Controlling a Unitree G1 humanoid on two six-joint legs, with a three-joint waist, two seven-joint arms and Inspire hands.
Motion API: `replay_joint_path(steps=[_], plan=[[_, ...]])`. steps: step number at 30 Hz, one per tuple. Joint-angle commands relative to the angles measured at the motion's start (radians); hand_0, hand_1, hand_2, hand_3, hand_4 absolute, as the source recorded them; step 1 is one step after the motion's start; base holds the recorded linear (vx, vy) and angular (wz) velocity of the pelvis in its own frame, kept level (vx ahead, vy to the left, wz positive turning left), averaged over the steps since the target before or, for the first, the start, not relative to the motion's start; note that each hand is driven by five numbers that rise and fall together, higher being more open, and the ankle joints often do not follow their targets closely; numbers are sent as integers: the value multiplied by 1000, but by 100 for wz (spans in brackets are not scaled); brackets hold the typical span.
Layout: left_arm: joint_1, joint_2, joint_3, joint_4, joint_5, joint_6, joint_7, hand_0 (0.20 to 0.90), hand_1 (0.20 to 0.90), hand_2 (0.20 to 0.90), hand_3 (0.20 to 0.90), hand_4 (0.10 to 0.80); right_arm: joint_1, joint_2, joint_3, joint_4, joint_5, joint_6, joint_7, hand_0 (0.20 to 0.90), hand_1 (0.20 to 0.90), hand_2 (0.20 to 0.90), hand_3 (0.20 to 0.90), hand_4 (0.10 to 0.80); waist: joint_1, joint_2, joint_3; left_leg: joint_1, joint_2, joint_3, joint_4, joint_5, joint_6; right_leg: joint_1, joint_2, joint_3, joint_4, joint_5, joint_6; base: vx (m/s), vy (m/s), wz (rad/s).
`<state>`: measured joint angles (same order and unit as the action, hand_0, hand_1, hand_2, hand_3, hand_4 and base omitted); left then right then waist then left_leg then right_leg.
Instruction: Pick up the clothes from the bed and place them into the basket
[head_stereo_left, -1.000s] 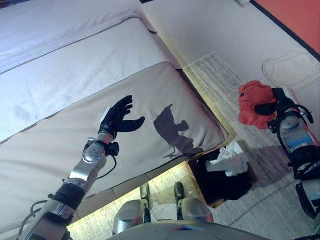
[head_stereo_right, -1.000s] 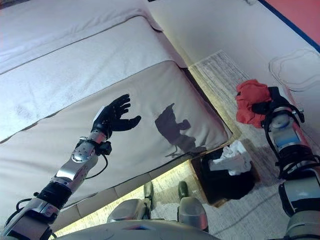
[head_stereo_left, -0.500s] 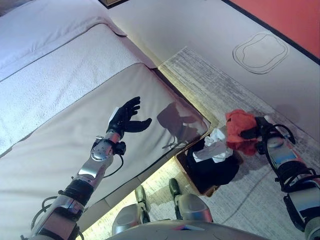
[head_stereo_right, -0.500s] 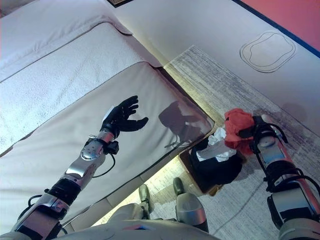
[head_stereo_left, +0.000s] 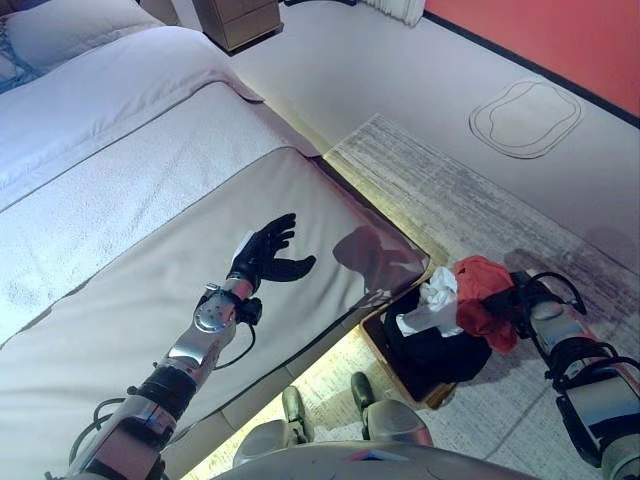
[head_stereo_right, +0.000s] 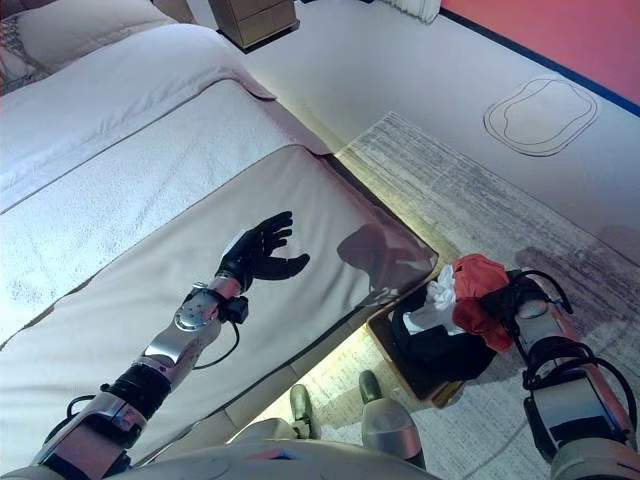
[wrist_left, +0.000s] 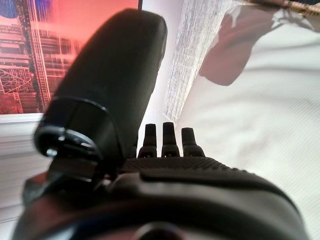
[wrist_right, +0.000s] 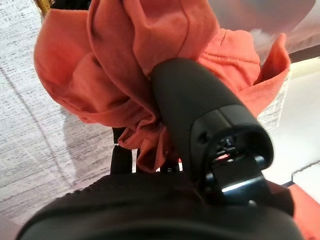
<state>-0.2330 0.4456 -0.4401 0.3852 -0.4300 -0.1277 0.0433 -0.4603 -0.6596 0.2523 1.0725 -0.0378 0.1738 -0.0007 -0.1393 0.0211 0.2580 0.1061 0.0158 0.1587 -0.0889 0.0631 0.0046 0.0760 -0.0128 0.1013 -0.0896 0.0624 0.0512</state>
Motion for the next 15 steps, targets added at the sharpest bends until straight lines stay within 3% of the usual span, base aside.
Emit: replay_joint_path(steps=[1, 15], plan=[[-43, -5, -21, 10, 22, -92, -8, 900, 900, 900, 900, 800, -64, -34, 45, 76, -46, -37, -47, 900, 900, 900, 900, 800, 23, -5, -101, 23, 41, 11, 54, -173, -9, -94, -34, -20, 66, -19, 49, 0, 0, 0], [-42, -3, -22, 16, 17, -90, -2, 900, 900, 900, 900, 800, -40, -17, 40, 110, -52, -21, -27, 900, 900, 900, 900, 800, 32, -2, -112, 28, 38, -3, 44, -170, -7, -90, -37, -18, 62, -16, 54, 0, 0, 0]])
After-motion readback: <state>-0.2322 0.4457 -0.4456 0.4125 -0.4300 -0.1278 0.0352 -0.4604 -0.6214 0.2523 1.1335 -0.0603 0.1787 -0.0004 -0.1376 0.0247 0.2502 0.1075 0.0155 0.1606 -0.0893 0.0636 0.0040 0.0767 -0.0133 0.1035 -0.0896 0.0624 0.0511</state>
